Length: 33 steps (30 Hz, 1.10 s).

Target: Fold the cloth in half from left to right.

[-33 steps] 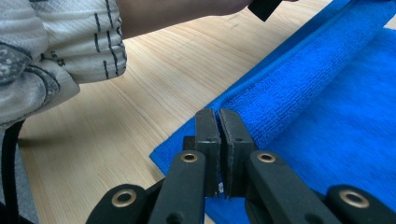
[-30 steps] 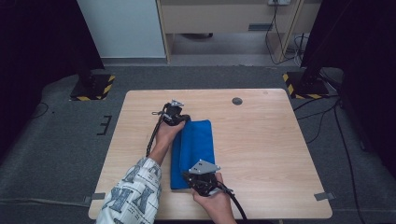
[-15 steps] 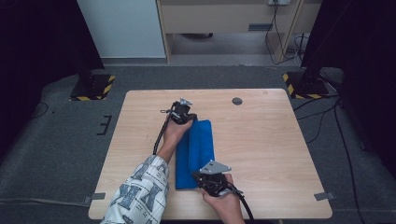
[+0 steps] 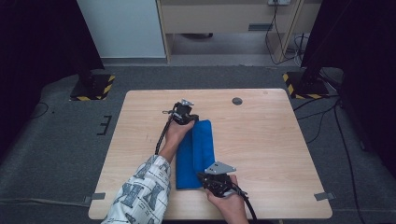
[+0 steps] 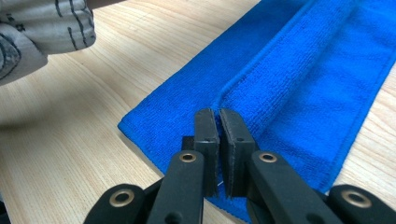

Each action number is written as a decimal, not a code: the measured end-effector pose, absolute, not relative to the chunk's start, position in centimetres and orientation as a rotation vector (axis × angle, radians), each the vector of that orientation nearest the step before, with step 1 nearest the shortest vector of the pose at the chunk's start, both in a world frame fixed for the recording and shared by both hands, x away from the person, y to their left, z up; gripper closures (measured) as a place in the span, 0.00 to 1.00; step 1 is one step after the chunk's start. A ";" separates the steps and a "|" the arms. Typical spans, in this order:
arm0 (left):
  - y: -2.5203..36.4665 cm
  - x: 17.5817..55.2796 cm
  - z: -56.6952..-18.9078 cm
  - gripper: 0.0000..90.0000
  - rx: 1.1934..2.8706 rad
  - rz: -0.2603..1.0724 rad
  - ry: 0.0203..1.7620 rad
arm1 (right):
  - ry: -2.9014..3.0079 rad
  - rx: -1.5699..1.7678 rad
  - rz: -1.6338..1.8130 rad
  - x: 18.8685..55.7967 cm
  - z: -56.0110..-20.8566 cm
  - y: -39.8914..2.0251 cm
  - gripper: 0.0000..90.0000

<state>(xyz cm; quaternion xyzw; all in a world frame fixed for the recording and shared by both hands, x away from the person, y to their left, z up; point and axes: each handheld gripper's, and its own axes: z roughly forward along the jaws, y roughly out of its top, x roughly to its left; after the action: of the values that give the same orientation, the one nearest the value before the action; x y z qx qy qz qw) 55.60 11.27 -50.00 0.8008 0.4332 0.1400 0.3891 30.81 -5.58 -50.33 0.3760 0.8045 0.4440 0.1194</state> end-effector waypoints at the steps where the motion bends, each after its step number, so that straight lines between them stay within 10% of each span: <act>1: 11.2 55.6 -50.0 0.96 2.038 0.356 1.099 | 2.351 1.103 1.301 30.8 -50.3 -5.6 0.96; 24: 9.9 55.5 -50.5 0.68 2.004 0.341 1.075 | 2.324 1.224 1.252 31.0 -50.6 -7.3 0.68; 33: 9.9 54.9 -49.6 0.47 2.022 0.338 1.044 | 2.263 1.277 1.233 31.3 -50.2 -8.6 0.40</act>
<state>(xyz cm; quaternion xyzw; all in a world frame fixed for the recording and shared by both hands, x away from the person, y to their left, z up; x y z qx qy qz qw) 54.95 9.89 -49.55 0.8024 0.4141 0.1341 0.4082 31.26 -8.64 -50.25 0.4401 0.7799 0.4249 0.1323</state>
